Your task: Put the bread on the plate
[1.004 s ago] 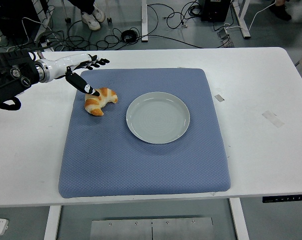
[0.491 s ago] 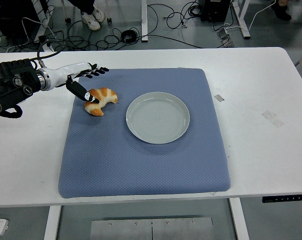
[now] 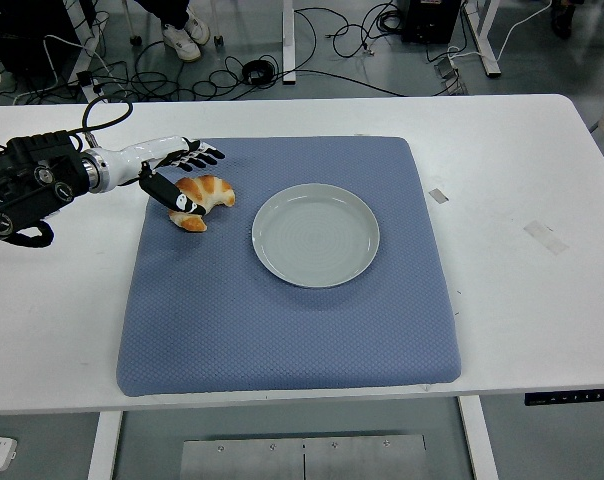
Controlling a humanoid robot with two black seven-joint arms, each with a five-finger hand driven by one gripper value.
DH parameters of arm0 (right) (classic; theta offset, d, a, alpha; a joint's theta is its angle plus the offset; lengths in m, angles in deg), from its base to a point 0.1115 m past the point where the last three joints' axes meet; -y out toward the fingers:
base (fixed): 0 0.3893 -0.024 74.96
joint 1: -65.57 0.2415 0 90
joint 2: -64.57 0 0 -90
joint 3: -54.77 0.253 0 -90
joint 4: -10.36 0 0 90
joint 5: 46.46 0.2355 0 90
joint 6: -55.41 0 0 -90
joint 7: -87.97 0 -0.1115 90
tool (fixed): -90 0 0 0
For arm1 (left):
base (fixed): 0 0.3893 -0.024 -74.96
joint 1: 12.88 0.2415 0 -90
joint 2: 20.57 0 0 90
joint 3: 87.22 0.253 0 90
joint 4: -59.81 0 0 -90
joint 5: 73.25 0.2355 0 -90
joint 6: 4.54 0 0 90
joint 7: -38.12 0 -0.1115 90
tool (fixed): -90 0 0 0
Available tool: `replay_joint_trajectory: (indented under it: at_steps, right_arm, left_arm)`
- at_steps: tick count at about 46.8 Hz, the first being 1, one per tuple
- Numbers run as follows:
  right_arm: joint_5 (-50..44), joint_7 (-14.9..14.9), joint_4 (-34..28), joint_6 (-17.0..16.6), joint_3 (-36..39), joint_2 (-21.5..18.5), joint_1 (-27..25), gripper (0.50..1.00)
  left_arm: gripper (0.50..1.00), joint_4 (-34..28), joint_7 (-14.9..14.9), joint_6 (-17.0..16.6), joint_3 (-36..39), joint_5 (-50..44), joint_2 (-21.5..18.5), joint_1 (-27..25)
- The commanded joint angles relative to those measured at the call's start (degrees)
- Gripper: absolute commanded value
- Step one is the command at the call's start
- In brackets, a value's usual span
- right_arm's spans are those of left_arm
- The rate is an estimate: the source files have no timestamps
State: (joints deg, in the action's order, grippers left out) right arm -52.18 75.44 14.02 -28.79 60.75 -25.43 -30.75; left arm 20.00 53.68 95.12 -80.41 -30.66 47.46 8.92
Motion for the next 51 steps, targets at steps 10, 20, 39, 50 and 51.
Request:
replay_joint_trajectory:
  at_steps: [10, 20, 39, 50, 51]
  right_arm:
    - [0.0, 0.1, -0.1, 0.0, 0.0, 0.0, 0.1, 1.000]
    - [0.0, 0.0, 0.0, 0.0, 0.0, 0.0, 0.1, 1.000]
    - [0.0, 0.1, -0.1, 0.0, 0.0, 0.0, 0.1, 1.000]
    - [0.0, 0.1, -0.1, 0.0, 0.0, 0.0, 0.1, 1.000]
    - [0.0, 0.0, -0.1, 0.0, 0.0, 0.0, 0.0, 1.000]
  left_arm:
    - [0.780, 0.0, 0.0, 0.0, 0.0, 0.0, 0.1, 0.1]
    - [0.774, -0.1, 0.1, 0.0, 0.0, -0.8, 0.2, 1.0]
    - [0.621, -0.1, 1.4, 0.3, 0.0, -0.8, 0.3, 1.0]
    - [0.578, -0.1, 1.4, 0.4, 0.0, -0.8, 0.2, 0.9]
    - [0.578, -0.1, 1.4, 0.4, 0.0, -0.8, 0.2, 0.9]
